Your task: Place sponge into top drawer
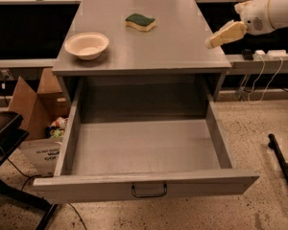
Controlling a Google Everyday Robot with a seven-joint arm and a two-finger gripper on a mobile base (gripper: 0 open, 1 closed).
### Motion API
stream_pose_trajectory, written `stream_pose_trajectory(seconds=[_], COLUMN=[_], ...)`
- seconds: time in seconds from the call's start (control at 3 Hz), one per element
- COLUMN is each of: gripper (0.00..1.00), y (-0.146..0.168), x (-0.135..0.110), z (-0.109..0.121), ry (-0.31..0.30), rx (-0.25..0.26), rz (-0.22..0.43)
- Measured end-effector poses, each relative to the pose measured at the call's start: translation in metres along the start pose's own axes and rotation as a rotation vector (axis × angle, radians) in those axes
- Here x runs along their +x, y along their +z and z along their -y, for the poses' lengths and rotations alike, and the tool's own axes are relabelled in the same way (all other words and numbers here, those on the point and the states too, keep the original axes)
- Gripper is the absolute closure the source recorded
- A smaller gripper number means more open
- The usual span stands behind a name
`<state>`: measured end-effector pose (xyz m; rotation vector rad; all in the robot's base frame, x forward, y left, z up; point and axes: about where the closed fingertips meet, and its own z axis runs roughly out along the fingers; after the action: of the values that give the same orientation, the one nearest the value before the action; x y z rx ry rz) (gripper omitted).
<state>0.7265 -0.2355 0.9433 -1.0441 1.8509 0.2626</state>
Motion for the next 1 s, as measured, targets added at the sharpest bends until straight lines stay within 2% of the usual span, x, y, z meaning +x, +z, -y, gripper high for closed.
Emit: stream_pose_trajectory(seconds=[0.33, 0.67, 1.0], gripper=[0.0, 0.0, 0.0], y=[0.0, 0.028, 0.096], x=[0.0, 0.001, -0.006], z=[-0.001, 0.005, 0.006], ry=[-0.001, 0.007, 0.036], rx=[-0.001, -0.013, -0.082], rz=[-0.001, 0.034, 0.111])
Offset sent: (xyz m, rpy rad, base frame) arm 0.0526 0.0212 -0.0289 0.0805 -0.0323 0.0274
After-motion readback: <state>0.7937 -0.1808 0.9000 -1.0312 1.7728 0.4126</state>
